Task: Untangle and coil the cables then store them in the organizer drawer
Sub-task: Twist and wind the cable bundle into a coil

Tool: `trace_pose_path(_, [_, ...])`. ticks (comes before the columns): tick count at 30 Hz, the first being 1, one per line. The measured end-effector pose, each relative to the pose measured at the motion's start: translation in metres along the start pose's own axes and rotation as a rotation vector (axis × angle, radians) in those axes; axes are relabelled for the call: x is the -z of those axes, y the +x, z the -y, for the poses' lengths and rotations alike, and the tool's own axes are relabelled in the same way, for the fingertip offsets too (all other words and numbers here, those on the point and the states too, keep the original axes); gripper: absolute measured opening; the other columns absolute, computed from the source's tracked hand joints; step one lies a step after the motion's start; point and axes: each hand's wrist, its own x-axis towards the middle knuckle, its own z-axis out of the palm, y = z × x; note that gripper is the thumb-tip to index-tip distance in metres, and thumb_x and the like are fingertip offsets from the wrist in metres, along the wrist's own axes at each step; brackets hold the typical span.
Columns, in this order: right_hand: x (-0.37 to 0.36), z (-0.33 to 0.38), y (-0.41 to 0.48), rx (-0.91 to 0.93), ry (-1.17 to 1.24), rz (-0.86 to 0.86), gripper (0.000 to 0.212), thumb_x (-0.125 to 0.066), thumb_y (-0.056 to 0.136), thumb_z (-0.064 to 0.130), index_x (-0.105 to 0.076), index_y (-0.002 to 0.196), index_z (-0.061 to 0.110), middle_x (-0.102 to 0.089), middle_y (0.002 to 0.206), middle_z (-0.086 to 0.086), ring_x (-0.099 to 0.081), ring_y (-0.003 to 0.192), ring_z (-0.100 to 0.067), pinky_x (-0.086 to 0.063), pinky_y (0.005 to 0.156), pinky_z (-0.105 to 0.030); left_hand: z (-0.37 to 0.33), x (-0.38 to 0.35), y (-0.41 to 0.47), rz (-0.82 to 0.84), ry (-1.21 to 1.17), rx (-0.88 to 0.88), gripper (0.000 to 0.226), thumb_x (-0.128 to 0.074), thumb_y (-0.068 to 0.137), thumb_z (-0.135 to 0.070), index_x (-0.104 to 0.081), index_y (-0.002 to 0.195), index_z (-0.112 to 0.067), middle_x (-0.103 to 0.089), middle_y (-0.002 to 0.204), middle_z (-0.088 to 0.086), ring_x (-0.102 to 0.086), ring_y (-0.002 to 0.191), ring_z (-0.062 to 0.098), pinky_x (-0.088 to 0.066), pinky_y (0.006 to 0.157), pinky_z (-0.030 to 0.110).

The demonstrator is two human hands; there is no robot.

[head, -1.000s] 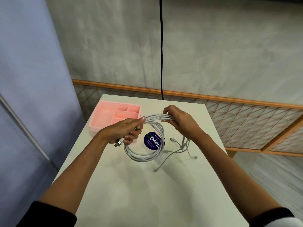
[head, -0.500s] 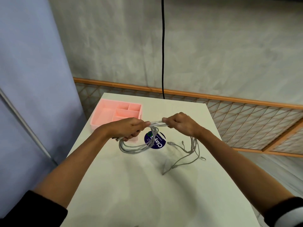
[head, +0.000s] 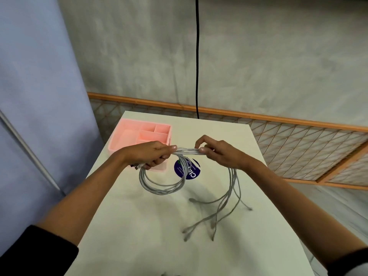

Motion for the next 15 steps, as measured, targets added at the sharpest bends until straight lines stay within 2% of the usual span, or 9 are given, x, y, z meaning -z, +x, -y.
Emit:
trace_pose_path(1, [-0.004, -0.003, -0.002, 0.094, -0.193, -0.075, 0.023, -0.038, 0.101, 0.034, -0.049, 0.114, 0.018, -0.05, 0.072, 0.005, -0.043, 0.057, -0.009, -0.04, 0.056, -0.022, 0.0, 0.002, 0.0, 0.007, -0.014, 0.013, 0.046, -0.039, 0.095, -0.054, -0.033, 0.065, -0.02, -0.022, 0.057, -0.003, -0.014, 0.048, 0.012, -0.017, 0.043, 0.021])
trace_pose_path(3, [-0.01, -0.011, -0.006, 0.249, -0.543, -0.24, 0.031, -0.039, 0.099, 0.039, -0.049, 0.12, 0.019, -0.053, 0.086, 0.0, -0.047, 0.056, -0.014, -0.044, 0.047, -0.027, 0.0, 0.006, 0.001, 0.01, -0.04, 0.029, 0.045, -0.039, 0.094, -0.054, -0.033, 0.066, -0.02, -0.021, 0.058, -0.003, -0.013, 0.048, 0.012, -0.017, 0.042, 0.02])
trace_pose_path(6, [-0.015, -0.02, -0.009, 0.378, -0.819, -0.428, 0.024, -0.051, 0.095, 0.027, -0.049, 0.117, 0.018, -0.053, 0.079, -0.003, -0.047, 0.054, -0.016, -0.035, 0.034, -0.024, -0.004, 0.008, 0.001, 0.02, -0.063, 0.026, 0.044, -0.039, 0.094, -0.054, -0.032, 0.068, -0.019, -0.02, 0.06, -0.001, -0.012, 0.049, 0.012, -0.017, 0.042, 0.02])
trace_pose_path(8, [-0.014, -0.022, -0.005, 0.33, -0.921, -0.552, 0.018, -0.059, 0.092, 0.018, -0.053, 0.109, 0.02, -0.054, 0.075, -0.001, -0.047, 0.057, -0.016, -0.028, 0.037, -0.022, -0.008, 0.006, 0.001, 0.023, -0.066, 0.012, 0.045, -0.039, 0.094, -0.054, -0.032, 0.067, -0.019, -0.02, 0.06, -0.001, -0.012, 0.051, 0.013, -0.016, 0.045, 0.022])
trace_pose_path(10, [-0.014, -0.021, 0.001, 0.224, -0.959, -0.618, 0.011, -0.06, 0.092, 0.015, -0.057, 0.102, 0.02, -0.054, 0.075, 0.0, -0.047, 0.061, -0.017, -0.03, 0.042, -0.025, -0.012, 0.004, 0.002, 0.01, -0.059, -0.015, 0.045, -0.038, 0.095, -0.053, -0.033, 0.067, -0.018, -0.021, 0.06, -0.001, -0.012, 0.053, 0.014, -0.016, 0.048, 0.024])
trace_pose_path(11, [-0.015, -0.02, 0.003, 0.194, -0.931, -0.608, 0.006, -0.055, 0.095, 0.018, -0.059, 0.099, 0.018, -0.056, 0.075, 0.0, -0.047, 0.061, -0.018, -0.033, 0.045, -0.026, -0.014, 0.004, 0.002, -0.002, -0.052, -0.031, 0.045, -0.038, 0.095, -0.053, -0.034, 0.067, -0.018, -0.021, 0.06, -0.001, -0.012, 0.053, 0.015, -0.015, 0.049, 0.025])
trace_pose_path(14, [-0.013, -0.014, 0.003, 0.051, -0.689, -0.451, 0.045, -0.021, 0.101, 0.041, -0.055, 0.09, 0.013, -0.055, 0.065, 0.001, -0.042, 0.049, -0.019, -0.032, 0.049, -0.027, -0.02, 0.01, 0.002, -0.04, 0.003, -0.07, 0.045, -0.039, 0.095, -0.053, -0.036, 0.067, -0.017, -0.023, 0.058, -0.003, -0.014, 0.053, 0.014, -0.015, 0.049, 0.027])
trace_pose_path(15, [-0.011, -0.011, 0.002, -0.002, -0.604, -0.388, 0.051, -0.015, 0.099, 0.047, -0.052, 0.086, 0.015, -0.05, 0.059, 0.003, -0.039, 0.046, -0.02, -0.031, 0.05, -0.029, -0.022, 0.011, 0.003, -0.048, 0.027, -0.083, 0.046, -0.039, 0.094, -0.054, -0.036, 0.066, -0.017, -0.023, 0.057, -0.003, -0.015, 0.051, 0.014, -0.016, 0.048, 0.025])
